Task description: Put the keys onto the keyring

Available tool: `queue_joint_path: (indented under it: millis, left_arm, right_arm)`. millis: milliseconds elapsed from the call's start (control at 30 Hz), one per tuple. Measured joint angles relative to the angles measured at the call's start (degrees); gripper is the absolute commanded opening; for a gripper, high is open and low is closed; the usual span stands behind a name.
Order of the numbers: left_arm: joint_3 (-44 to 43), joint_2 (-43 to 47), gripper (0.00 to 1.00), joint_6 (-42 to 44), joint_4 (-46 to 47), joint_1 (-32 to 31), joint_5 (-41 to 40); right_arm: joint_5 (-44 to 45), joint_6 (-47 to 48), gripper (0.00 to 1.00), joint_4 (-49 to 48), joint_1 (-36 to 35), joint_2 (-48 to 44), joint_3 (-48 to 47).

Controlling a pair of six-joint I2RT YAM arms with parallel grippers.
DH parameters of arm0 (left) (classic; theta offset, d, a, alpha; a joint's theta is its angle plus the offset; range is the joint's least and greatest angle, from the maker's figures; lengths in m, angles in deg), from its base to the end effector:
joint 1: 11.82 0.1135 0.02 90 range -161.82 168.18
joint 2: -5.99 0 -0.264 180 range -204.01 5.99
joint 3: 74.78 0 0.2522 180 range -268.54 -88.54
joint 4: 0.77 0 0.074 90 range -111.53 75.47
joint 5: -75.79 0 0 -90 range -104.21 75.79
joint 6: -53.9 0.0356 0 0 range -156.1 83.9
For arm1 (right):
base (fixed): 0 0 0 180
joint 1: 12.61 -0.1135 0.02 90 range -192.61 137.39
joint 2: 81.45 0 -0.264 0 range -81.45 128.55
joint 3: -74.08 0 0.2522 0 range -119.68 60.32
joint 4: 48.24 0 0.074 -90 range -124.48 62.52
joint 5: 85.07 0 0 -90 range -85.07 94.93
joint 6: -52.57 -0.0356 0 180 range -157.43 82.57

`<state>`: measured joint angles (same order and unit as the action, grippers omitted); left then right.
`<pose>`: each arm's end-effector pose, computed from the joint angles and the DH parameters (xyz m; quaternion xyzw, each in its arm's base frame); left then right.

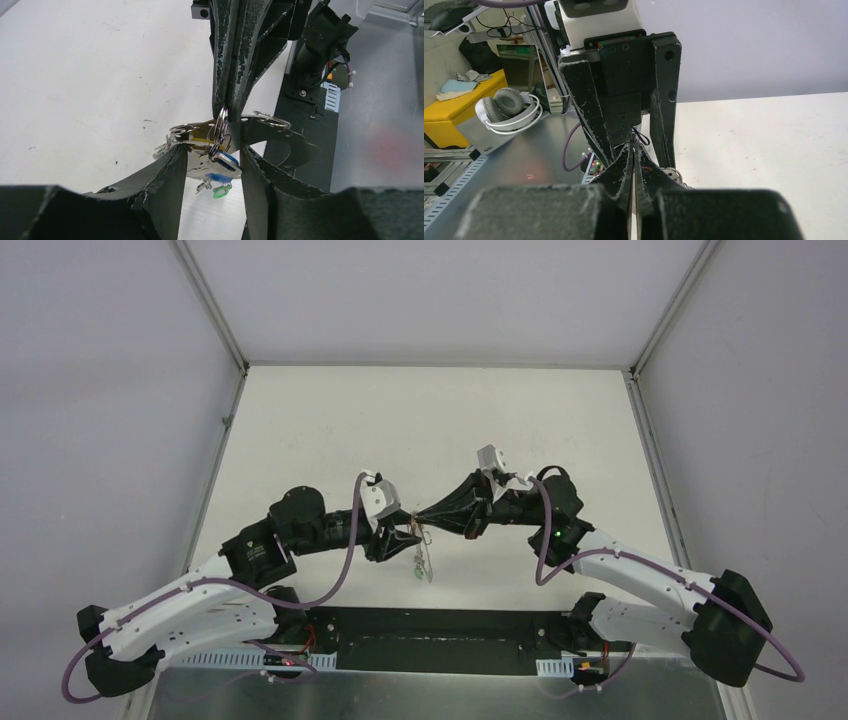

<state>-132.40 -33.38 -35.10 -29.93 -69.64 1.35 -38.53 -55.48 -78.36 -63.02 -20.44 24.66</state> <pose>0.0781 -0.1420 0.3394 0.4503 0.6232 -0.3919 0.5052 0.1301 0.1958 0.3255 -0.4398 0.4373 0.6029 0.5018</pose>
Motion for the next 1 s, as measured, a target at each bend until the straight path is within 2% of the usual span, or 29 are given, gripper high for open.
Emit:
queue_joint_path:
  millis: [333, 500, 700, 1000]
  left_arm:
    - [-0.1, 4.4, 0.50, 0.1, -0.1, 0.0, -0.3]
    - [-1.4, 5.9, 0.39, 0.7, 0.0, 0.0, -0.2]
    - [-1.7, 5.6, 0.20, 1.9, -0.1, 0.0, -0.3]
    - [-2.0, 2.5, 0.04, 3.3, -1.1, 0.0, -0.4]
  right_arm:
    - [1.1, 0.2, 0.00, 0.0, 0.0, -1.0, 1.1]
    - [1.3, 0.2, 0.00, 0.0, 0.0, -1.0, 1.4]
    - [1.3, 0.2, 0.00, 0.0, 0.0, -1.1, 1.4]
    - [1.6, 0.2, 0.00, 0.0, 0.0, -1.1, 1.4]
